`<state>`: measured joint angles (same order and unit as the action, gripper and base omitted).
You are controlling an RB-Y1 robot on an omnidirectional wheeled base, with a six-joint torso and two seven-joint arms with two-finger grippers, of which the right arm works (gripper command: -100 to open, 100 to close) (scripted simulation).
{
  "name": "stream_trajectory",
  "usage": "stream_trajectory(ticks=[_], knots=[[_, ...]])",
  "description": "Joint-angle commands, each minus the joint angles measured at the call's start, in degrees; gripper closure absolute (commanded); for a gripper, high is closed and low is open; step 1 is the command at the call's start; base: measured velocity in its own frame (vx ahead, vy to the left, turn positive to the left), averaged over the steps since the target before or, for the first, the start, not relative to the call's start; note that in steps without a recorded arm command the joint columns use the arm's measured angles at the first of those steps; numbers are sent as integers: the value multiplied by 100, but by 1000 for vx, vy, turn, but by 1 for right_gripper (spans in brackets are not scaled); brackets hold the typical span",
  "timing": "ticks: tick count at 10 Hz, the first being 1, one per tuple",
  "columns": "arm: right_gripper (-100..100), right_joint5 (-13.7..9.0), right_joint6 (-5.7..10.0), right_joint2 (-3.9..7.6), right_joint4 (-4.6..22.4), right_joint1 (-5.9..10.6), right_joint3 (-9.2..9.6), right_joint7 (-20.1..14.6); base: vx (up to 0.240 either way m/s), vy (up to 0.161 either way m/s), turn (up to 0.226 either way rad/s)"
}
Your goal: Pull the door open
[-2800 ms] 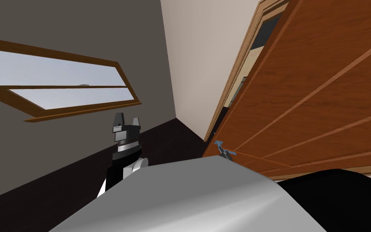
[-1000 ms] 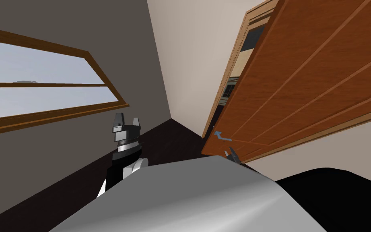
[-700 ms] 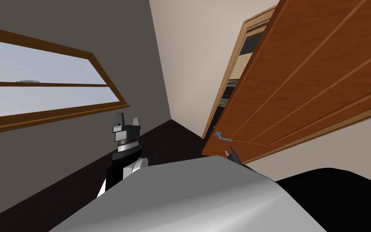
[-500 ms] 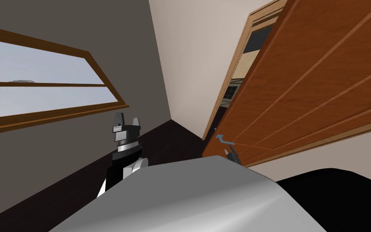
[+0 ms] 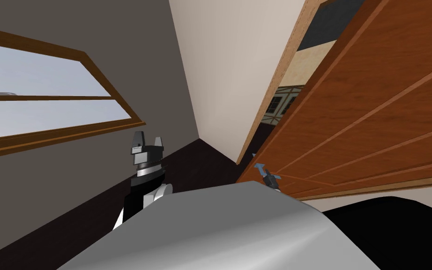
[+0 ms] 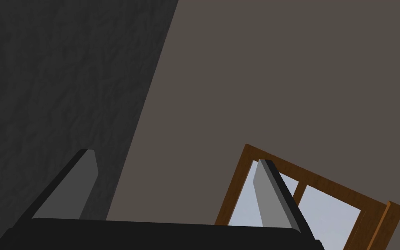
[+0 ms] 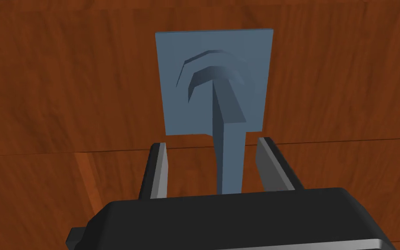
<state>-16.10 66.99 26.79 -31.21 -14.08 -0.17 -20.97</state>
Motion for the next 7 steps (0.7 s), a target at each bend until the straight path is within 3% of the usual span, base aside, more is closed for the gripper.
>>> stream_trajectory(ticks=[1, 5, 7], knots=[[100, 0, 9, -2, 4, -5, 2, -2, -31, 18, -20], [100, 0, 9, -2, 4, -5, 2, -2, -15, 5, 2], [100, 133, 271, 32, -58, -208, 182, -34, -81, -44, -57]])
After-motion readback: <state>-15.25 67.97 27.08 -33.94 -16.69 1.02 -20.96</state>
